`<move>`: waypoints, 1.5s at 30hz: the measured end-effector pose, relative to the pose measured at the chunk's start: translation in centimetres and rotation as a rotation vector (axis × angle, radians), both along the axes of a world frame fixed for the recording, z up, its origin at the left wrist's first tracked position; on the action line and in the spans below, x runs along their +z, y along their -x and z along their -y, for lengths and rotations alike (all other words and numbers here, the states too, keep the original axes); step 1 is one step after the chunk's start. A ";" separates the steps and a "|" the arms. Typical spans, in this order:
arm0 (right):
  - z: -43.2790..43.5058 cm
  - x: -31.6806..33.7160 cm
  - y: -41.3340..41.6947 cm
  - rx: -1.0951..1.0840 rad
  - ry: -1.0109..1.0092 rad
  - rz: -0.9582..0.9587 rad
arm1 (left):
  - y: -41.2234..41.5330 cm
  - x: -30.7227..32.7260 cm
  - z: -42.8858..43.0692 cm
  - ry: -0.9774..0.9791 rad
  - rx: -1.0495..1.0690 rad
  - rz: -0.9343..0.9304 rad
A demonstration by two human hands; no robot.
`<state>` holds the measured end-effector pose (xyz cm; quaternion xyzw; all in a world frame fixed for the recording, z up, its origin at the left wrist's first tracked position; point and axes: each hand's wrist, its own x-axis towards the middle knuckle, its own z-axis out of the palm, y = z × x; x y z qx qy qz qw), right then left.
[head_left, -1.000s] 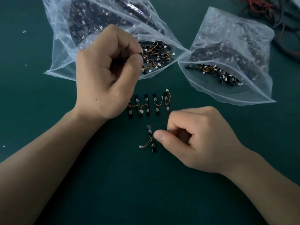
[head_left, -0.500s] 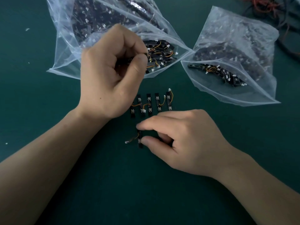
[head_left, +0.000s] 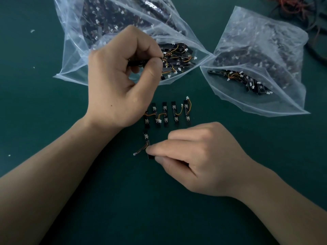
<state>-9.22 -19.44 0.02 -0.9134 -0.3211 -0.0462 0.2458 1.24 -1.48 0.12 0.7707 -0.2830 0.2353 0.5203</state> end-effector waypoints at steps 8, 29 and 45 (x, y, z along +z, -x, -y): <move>-0.1 -0.2 0.0 -0.014 0.007 0.004 | 0.0 0.0 -0.1 -0.008 0.015 0.004; -0.6 -0.2 0.1 -0.015 -0.005 -0.009 | 0.0 0.0 0.0 -0.005 0.000 0.006; -1.1 -0.1 -0.3 -0.064 0.014 -0.040 | -0.1 0.0 -0.1 -0.006 -0.002 0.022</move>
